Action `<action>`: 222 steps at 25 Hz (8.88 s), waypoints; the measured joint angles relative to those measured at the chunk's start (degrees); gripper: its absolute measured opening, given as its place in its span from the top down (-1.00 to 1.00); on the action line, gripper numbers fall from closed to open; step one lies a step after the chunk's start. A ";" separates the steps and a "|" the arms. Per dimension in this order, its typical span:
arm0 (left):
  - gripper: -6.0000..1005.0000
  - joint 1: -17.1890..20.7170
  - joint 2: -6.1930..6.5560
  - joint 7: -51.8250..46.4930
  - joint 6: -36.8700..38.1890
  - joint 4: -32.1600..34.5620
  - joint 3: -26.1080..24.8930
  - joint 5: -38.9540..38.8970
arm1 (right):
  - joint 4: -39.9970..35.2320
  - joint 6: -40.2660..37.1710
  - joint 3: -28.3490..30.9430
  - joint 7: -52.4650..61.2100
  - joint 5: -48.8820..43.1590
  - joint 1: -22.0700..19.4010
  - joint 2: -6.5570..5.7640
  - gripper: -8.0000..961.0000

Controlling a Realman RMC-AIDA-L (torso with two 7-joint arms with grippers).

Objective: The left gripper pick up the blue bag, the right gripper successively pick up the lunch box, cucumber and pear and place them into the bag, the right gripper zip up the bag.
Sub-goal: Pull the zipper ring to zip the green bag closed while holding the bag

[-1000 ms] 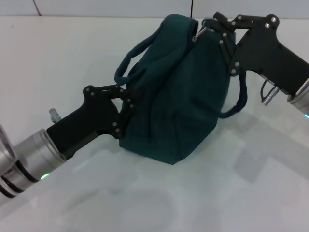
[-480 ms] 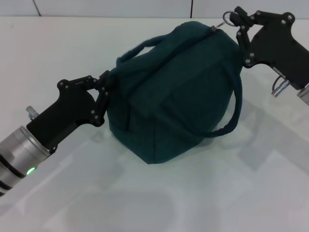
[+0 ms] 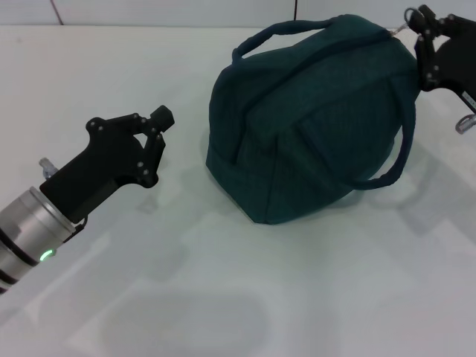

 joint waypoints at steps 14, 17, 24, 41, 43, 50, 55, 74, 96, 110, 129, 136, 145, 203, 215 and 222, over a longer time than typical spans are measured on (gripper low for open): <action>0.98 -1.60 -0.49 0.35 -0.40 0.08 0.14 0.49 | 0.18 0.98 -0.32 2.03 -0.76 0.37 0.22 0.94; 0.97 -1.72 -0.72 0.36 0.32 0.07 0.00 -0.93 | 0.16 0.74 -0.32 1.98 -0.78 0.37 0.19 0.93; 0.96 -2.23 -1.33 0.34 1.66 0.01 0.29 -4.11 | 0.13 -0.06 -0.32 1.98 -0.82 0.16 0.15 0.89; -0.15 -4.29 -1.51 0.26 2.11 -0.72 0.35 -4.21 | 0.51 -4.84 2.52 3.72 0.00 -2.65 0.18 0.10; -0.23 -4.60 -1.50 0.19 1.94 -0.71 0.35 -4.21 | 0.59 -4.16 2.89 3.67 0.00 -2.93 -0.01 -0.08; -0.26 -5.25 -1.41 0.35 1.35 -0.71 0.23 -4.21 | 2.31 -1.14 3.60 2.97 -1.95 -3.33 -0.15 -0.39; -0.26 -5.38 -1.46 0.47 1.15 -0.74 0.02 -4.65 | 3.59 -0.02 3.75 2.52 -3.64 -3.44 -0.13 -0.38; -0.25 -4.37 -1.51 0.84 0.62 -0.81 0.18 -5.99 | 2.91 5.62 3.46 2.35 -4.31 -2.21 0.15 -0.38; -0.25 -3.66 -1.59 2.02 7.36 -0.82 0.16 -8.20 | 0.91 -6.69 7.16 6.62 -3.53 -5.80 -0.19 -0.36; -0.25 -4.96 -1.77 2.80 8.57 -4.42 0.30 -13.29 | 1.16 -6.74 7.24 6.37 -3.65 -5.29 -0.21 -0.34; -0.24 -6.14 -1.77 2.86 8.17 -4.58 0.43 -12.82 | -0.82 12.05 5.99 6.68 -10.84 -0.30 0.29 -0.31; -0.24 -6.09 -1.77 2.86 8.08 -4.59 0.44 -12.82 | -2.65 12.51 3.70 6.68 -11.19 0.34 0.31 -0.30; -0.24 -6.35 -1.74 2.15 7.52 -4.58 0.55 -12.68 | -7.35 16.71 1.29 6.66 -13.68 0.32 0.15 -0.29; 0.82 -15.53 1.32 -75.65 -19.56 39.73 1.93 44.75 | -7.42 10.45 3.52 6.60 -13.79 -2.95 0.29 -0.20; 0.87 -15.50 0.95 -74.45 -19.34 39.89 1.56 44.37 | -7.33 11.84 0.03 6.29 -14.04 -1.97 0.39 -0.18; 0.87 -15.51 0.91 -73.43 -19.86 39.89 1.40 44.24 | -6.89 11.88 -1.56 6.23 -14.10 -2.38 0.28 -0.17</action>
